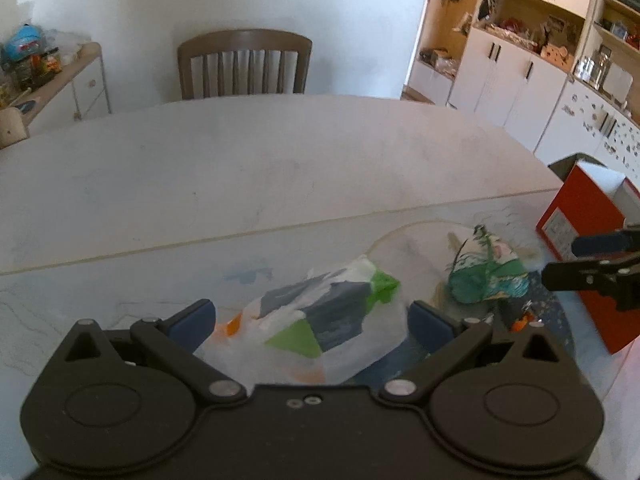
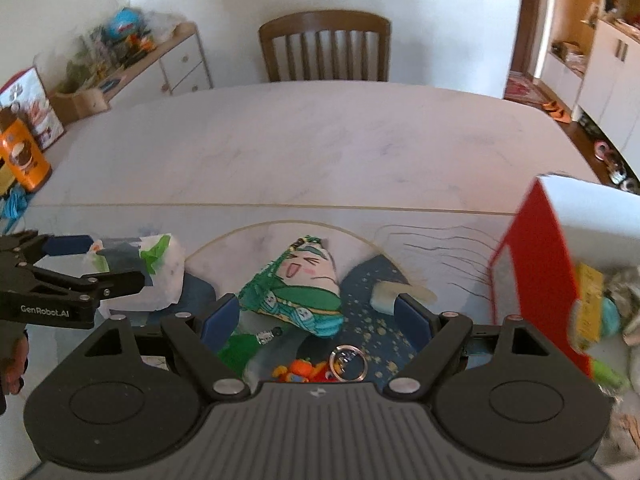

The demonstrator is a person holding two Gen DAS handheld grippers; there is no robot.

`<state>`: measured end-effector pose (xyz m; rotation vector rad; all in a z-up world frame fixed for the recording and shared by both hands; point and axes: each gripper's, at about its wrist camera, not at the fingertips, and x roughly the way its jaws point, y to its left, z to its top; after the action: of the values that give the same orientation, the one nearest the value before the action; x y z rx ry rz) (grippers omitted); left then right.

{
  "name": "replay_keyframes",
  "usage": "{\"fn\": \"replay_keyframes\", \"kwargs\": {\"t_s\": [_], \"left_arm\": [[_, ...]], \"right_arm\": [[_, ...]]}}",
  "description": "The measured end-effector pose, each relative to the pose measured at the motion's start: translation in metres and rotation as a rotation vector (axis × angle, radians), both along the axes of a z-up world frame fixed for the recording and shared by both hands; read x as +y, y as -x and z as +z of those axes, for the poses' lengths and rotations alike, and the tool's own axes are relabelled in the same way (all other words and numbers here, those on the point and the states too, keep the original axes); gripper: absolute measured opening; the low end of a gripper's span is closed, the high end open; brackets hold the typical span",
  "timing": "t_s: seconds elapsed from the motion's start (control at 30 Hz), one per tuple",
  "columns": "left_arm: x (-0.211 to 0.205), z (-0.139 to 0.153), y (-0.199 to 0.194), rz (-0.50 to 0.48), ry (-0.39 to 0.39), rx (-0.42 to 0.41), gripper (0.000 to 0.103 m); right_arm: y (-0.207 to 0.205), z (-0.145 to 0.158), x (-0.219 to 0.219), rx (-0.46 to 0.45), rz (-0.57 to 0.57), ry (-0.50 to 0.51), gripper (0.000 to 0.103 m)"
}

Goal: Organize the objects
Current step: 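Grasp the white plastic bag with the left gripper while the right grasps the green doll plush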

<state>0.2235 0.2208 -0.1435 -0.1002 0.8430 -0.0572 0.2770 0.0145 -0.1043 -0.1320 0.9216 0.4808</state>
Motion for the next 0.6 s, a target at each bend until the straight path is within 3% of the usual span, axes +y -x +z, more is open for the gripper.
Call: {"fn": "replay_keyframes", "kwargs": {"t_s": [0.23,0.6], "left_arm": [[0.004,-0.017,-0.011,-0.023,0.013,0.043,0.098],[0.001,-0.027,-0.019,-0.065,0.023,0.048,0.070]], "right_arm": [[-0.018,-0.021,0.022,0.026,0.030,0.029,0.085],[-0.030,-0.041,0.038,0.045,0.076,0.068,0.084]]}}
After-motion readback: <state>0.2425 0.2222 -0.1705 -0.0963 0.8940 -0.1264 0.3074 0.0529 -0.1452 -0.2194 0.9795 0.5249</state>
